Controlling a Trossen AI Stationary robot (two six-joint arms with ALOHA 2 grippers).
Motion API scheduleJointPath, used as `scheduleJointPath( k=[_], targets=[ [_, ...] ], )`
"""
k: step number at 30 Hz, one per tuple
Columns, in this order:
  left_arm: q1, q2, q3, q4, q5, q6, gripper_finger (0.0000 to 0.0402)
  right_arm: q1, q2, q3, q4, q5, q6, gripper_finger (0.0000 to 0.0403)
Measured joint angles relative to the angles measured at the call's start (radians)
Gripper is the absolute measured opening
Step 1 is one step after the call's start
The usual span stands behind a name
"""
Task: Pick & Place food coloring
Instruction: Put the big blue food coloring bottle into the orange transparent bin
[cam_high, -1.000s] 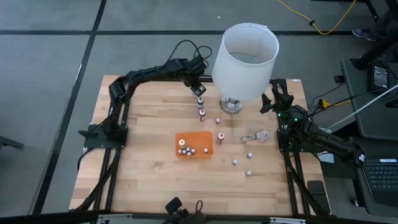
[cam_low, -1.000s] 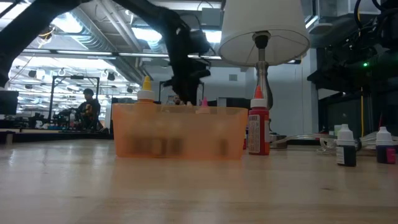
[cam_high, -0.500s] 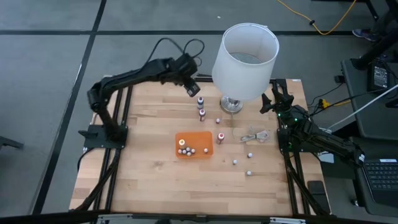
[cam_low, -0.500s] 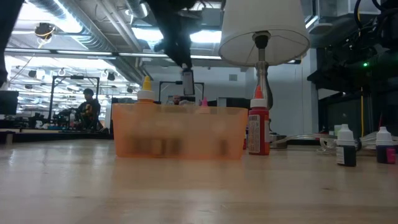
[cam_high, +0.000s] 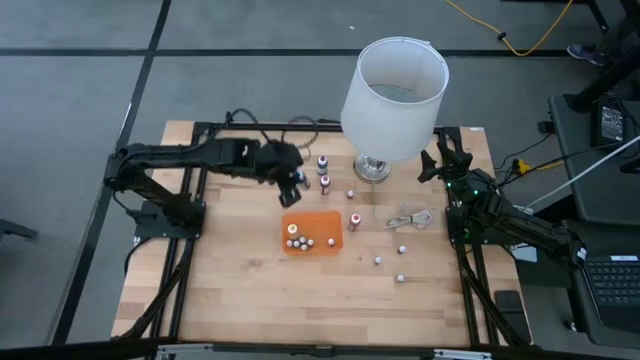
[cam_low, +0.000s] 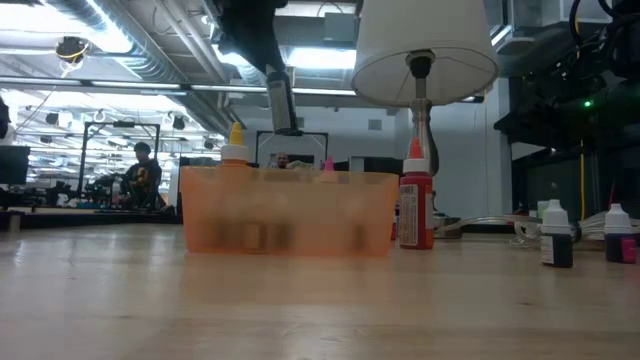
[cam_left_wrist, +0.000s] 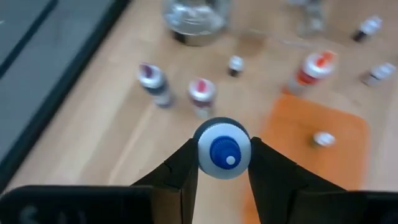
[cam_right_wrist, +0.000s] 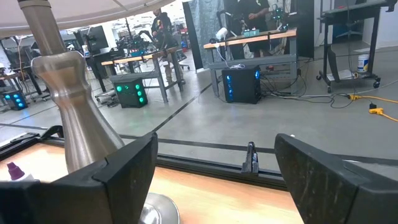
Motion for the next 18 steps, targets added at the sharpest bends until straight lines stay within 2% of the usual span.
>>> scheduleJointPath(
  k=[8, 18],
  targets=[
    [-0.154, 0.020, -0.055, 0.034, -0.001, -0.080, 0.0111, 0.000, 0.000, 0.000, 0.000, 0.000, 0.000, 0.0323],
    [-0.203, 0.039, -0.154, 0.119, -0.010, -0.139, 0.0111, 0.000, 0.000, 0.000, 0.000, 0.000, 0.000, 0.0323]
  ],
)
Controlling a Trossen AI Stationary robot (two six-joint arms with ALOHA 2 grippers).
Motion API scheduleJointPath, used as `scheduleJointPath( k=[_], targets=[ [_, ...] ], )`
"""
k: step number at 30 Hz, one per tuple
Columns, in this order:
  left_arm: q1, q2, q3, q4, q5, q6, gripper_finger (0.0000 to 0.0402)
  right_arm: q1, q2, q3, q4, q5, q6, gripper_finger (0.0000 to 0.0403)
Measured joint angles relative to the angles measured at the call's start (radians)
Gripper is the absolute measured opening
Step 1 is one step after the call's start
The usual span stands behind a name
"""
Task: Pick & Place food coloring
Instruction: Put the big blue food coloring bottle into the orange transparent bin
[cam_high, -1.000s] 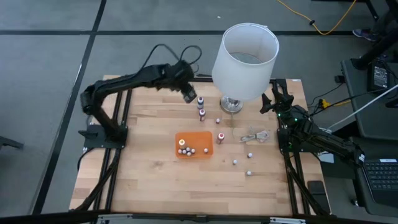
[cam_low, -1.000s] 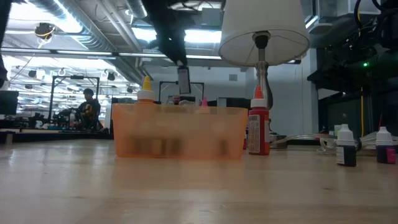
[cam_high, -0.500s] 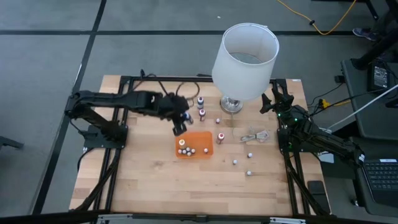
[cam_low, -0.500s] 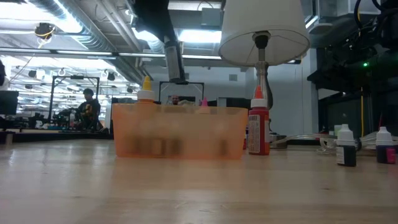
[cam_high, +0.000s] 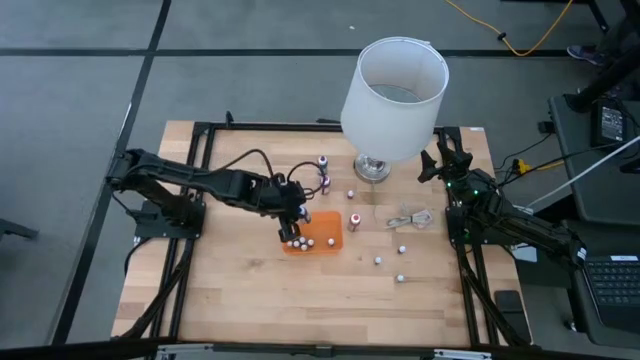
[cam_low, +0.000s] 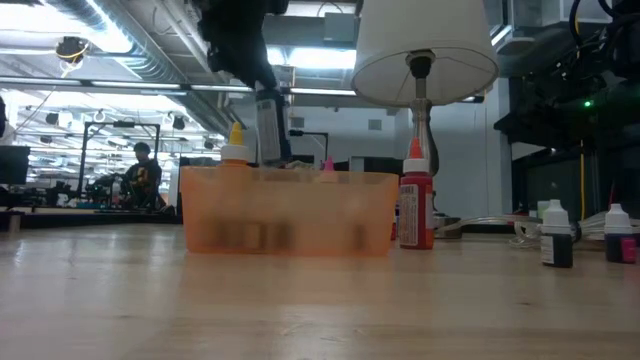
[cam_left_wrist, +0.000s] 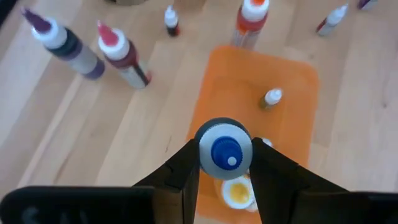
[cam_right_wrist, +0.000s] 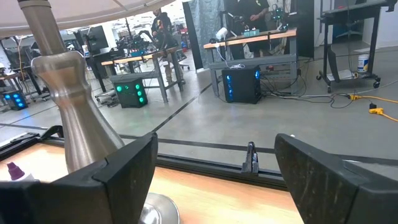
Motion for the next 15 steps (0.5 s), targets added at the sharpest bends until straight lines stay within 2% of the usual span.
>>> scheduleJointPath(
  k=[15],
  targets=[
    [0.019, 0.100, -0.030, 0.013, 0.054, -0.015, 0.0111, 0.000, 0.000, 0.000, 0.000, 0.000, 0.000, 0.0323]
  ],
)
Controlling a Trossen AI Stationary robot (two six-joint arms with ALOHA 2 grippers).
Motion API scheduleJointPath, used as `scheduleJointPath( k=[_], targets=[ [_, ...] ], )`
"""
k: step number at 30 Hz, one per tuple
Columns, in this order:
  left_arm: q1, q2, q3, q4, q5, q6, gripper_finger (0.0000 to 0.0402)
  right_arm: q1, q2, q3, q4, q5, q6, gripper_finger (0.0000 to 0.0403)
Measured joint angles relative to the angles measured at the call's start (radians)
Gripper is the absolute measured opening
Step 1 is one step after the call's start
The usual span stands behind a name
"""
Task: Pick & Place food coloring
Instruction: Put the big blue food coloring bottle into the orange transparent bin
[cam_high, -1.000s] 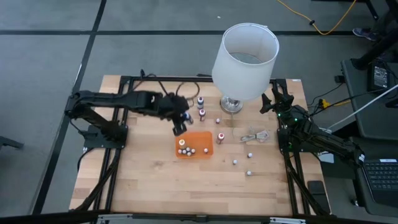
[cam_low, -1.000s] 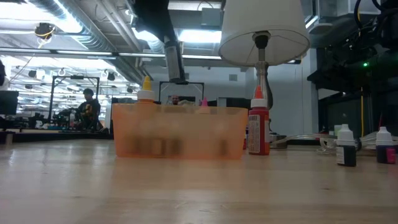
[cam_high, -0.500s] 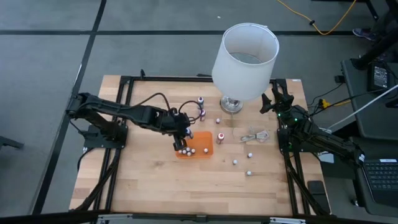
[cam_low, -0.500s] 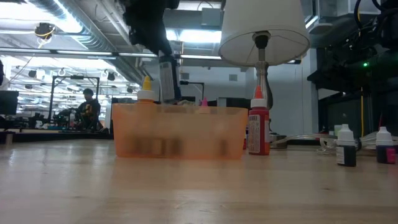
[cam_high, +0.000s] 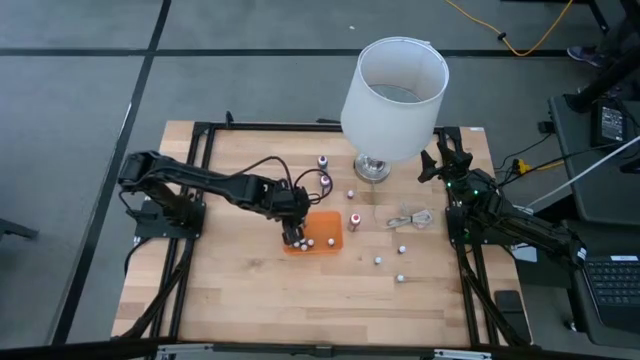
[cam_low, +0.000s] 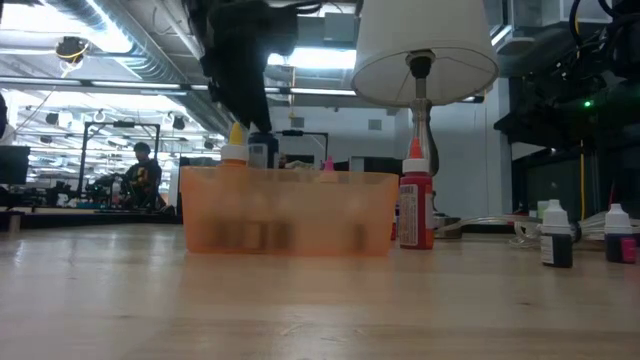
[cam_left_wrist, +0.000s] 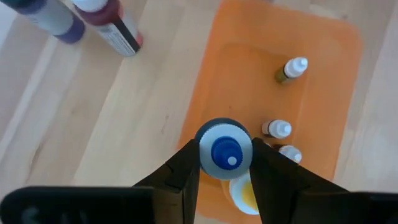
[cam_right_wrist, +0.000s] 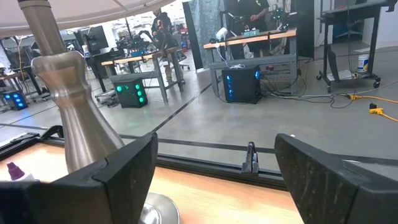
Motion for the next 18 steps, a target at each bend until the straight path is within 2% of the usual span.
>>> scheduleJointPath(
  k=[9, 18],
  targets=[
    [0.031, 0.011, -0.001, -0.031, -0.014, 0.027, 0.0111, 0.000, 0.000, 0.000, 0.000, 0.000, 0.000, 0.0323],
    [0.042, 0.011, -0.078, -0.028, -0.008, -0.026, 0.0111, 0.000, 0.000, 0.000, 0.000, 0.000, 0.000, 0.0323]
  ],
)
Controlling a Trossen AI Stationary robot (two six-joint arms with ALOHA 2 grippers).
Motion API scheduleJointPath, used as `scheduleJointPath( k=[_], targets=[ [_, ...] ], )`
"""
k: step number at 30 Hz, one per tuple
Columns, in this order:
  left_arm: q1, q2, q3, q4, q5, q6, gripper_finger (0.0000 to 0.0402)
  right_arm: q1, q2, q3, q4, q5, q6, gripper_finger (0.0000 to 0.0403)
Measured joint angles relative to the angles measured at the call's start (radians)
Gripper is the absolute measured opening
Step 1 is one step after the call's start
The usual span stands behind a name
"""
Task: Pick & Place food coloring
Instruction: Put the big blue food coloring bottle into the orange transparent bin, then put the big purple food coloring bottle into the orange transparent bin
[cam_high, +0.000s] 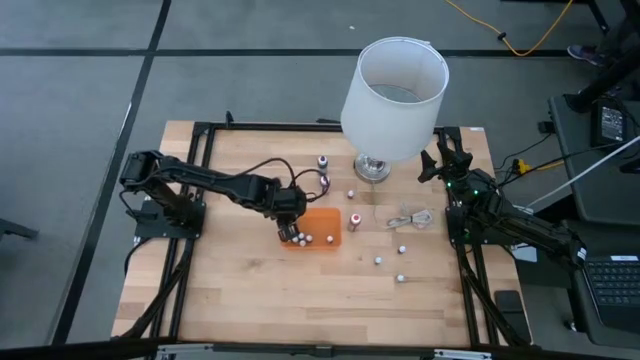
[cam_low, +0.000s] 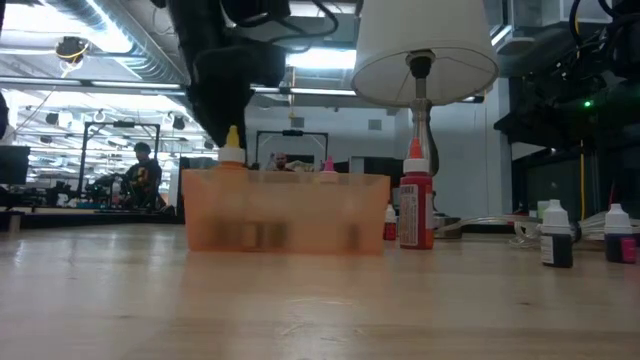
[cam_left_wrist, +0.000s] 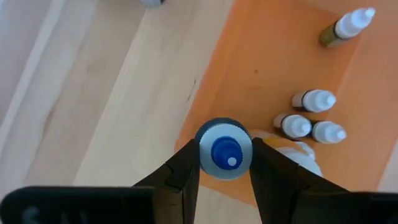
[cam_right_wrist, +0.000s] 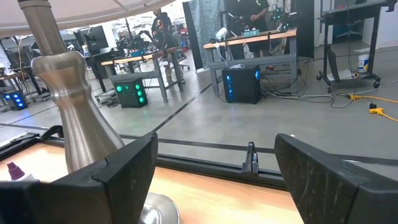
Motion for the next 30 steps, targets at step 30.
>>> scheduleJointPath(
  k=[30],
  targets=[
    [0.048, -0.044, 0.070, -0.038, 0.049, -0.001, 0.0201, 0.000, 0.000, 0.000, 0.000, 0.000, 0.000, 0.0323]
  ],
)
